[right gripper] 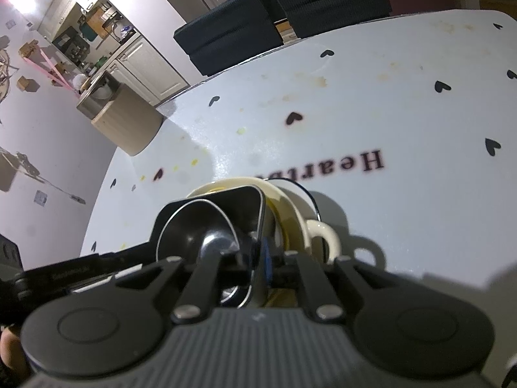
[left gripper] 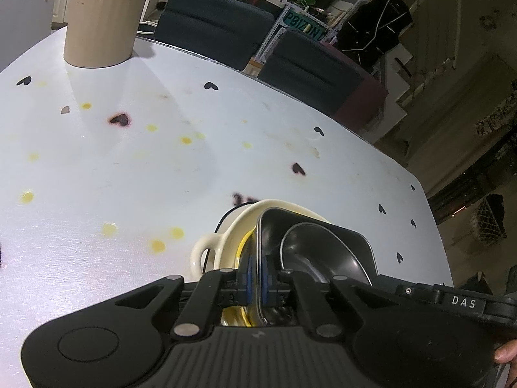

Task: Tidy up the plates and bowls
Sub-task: 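Lift the tray with both grippers and lower it onto the cream bowl stack, then open both grippers and pull them back from the stack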

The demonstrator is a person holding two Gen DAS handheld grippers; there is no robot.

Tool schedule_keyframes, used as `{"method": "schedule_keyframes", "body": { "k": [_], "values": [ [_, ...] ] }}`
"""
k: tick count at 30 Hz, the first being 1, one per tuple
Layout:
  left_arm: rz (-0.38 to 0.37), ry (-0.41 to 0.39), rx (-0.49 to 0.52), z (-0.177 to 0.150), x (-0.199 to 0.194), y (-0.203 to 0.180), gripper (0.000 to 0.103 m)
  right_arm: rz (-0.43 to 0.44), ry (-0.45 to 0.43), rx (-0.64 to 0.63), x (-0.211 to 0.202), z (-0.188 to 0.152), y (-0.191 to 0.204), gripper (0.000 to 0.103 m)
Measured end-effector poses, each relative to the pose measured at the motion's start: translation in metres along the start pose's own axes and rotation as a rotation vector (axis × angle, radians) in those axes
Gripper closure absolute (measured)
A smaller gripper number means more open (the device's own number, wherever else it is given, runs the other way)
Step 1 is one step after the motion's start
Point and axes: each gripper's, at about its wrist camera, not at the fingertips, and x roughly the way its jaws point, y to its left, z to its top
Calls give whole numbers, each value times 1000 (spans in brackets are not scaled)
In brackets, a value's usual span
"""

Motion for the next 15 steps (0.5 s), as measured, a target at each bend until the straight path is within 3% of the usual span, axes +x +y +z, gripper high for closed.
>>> {"method": "schedule_keyframes", "body": {
  "k": [4, 6, 11, 15],
  "values": [
    [11, -8, 3, 0, -6, -1, 93, -9, -14, -10, -3, -1, 1, 87],
    [20, -17, 6, 0, -11, -1, 84, -23, -28, -25, -6, -1, 3, 87],
    [44, -38, 11, -3, -27, -2, 79, -34, -67, -50, -17, -4, 4, 83],
    [60, -66, 32, -3, -41, -6, 55, -44, -116, -70, -30, -7, 6, 72]
  ]
}}
